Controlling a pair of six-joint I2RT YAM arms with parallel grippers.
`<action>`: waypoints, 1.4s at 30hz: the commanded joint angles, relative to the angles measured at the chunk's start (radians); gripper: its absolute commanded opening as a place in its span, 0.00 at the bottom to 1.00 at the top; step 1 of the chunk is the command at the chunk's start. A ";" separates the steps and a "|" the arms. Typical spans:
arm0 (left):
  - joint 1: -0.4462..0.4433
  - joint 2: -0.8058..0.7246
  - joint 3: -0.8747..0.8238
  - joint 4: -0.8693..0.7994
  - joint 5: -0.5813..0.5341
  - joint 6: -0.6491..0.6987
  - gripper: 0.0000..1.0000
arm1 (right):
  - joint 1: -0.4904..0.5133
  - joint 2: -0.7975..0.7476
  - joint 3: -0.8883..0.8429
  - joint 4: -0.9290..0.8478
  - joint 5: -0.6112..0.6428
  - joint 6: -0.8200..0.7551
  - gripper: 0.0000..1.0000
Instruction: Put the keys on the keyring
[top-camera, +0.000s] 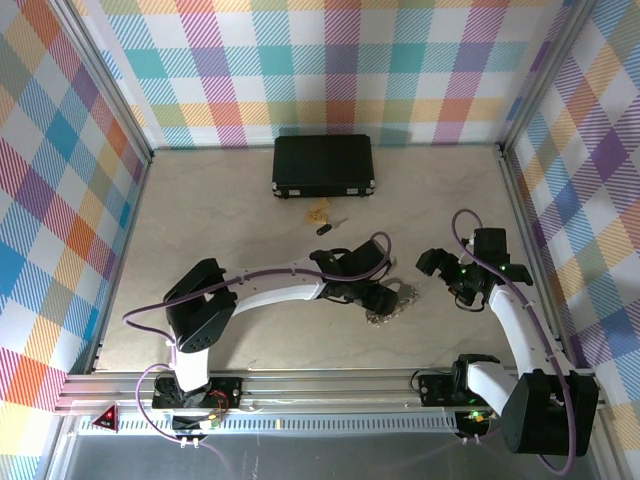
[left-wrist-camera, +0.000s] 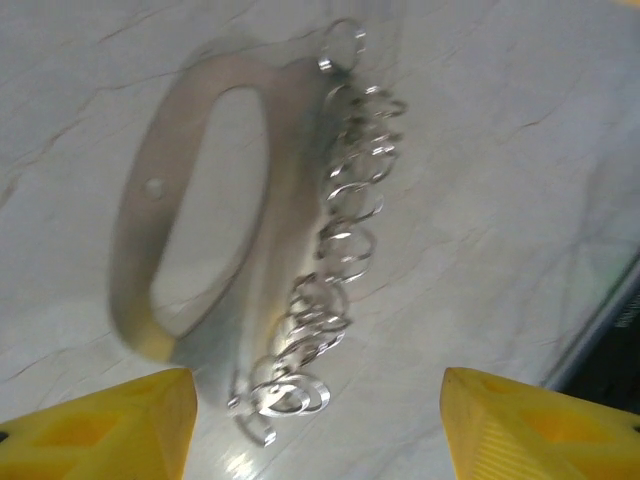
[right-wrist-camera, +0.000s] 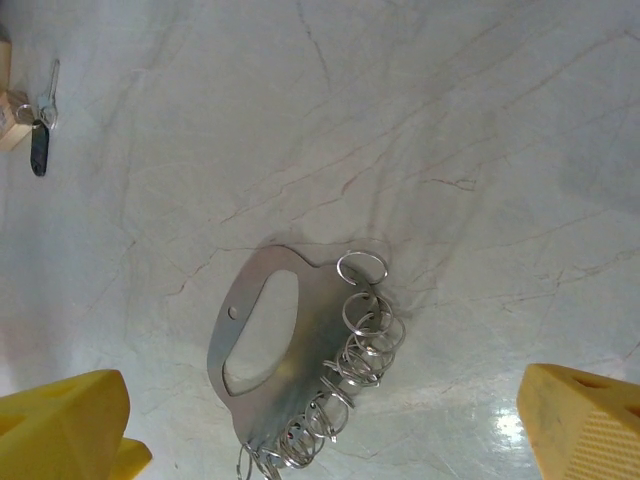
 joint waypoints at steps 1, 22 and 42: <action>0.045 0.051 0.055 0.076 0.147 0.022 0.64 | -0.050 -0.015 -0.037 0.047 -0.101 0.053 0.99; 0.154 0.391 0.355 0.171 0.427 0.173 0.47 | -0.240 -0.009 -0.055 0.088 -0.178 0.089 1.00; 0.146 0.551 0.462 0.237 0.515 0.176 0.35 | -0.244 -0.010 -0.048 0.075 -0.184 0.076 1.00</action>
